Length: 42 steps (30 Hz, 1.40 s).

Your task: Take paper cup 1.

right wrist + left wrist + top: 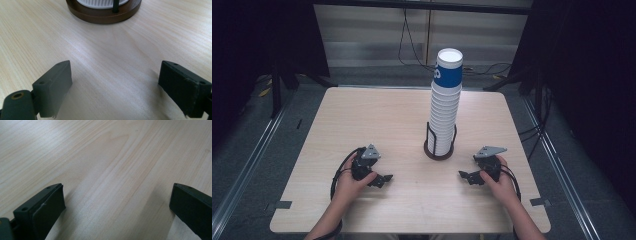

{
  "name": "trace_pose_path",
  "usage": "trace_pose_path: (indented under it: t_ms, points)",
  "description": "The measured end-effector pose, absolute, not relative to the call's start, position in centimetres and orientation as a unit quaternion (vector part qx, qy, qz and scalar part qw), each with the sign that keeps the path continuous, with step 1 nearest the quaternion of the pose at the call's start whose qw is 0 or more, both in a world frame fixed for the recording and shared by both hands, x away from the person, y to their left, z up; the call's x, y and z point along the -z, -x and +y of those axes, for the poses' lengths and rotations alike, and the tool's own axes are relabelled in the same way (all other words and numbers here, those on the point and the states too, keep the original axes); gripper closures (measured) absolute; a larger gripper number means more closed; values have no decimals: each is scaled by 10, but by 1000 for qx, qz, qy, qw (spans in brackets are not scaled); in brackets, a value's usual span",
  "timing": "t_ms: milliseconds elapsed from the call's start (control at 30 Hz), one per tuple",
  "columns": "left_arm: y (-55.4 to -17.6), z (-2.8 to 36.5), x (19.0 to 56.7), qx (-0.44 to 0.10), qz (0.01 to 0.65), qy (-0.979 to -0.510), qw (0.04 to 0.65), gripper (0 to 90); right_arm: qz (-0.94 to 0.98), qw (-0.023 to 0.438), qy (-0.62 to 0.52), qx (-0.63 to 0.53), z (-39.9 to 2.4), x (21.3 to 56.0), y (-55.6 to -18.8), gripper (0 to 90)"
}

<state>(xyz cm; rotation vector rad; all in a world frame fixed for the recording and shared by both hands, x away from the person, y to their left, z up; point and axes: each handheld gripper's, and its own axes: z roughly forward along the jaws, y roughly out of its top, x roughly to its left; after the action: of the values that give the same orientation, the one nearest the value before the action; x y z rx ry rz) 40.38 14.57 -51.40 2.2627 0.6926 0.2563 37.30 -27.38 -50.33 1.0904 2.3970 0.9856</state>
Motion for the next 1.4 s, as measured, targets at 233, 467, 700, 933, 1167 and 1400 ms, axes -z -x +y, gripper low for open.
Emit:
trace_pose_path:
  t_ms: [233,467,700,933,1167,1400]
  points:
    - [-404,146,514,-101,271,-882,371,0,841,165,-382,-346,-274,503,-373,106]
    - [-403,146,514,-98,275,-881,372,0,838,166,-388,-346,-274,503,-371,107]
    - [-405,149,504,-57,302,-873,378,127,844,155,-388,-338,-277,499,-367,135]
    - [-408,146,490,-28,310,-862,400,151,838,130,-391,-358,-277,482,-364,136]
    - [-411,140,477,-21,299,-861,410,159,826,130,-391,-385,-275,462,-366,136]
    - [-414,133,464,-2,301,-853,426,159,829,133,-379,-388,-268,443,-373,136]
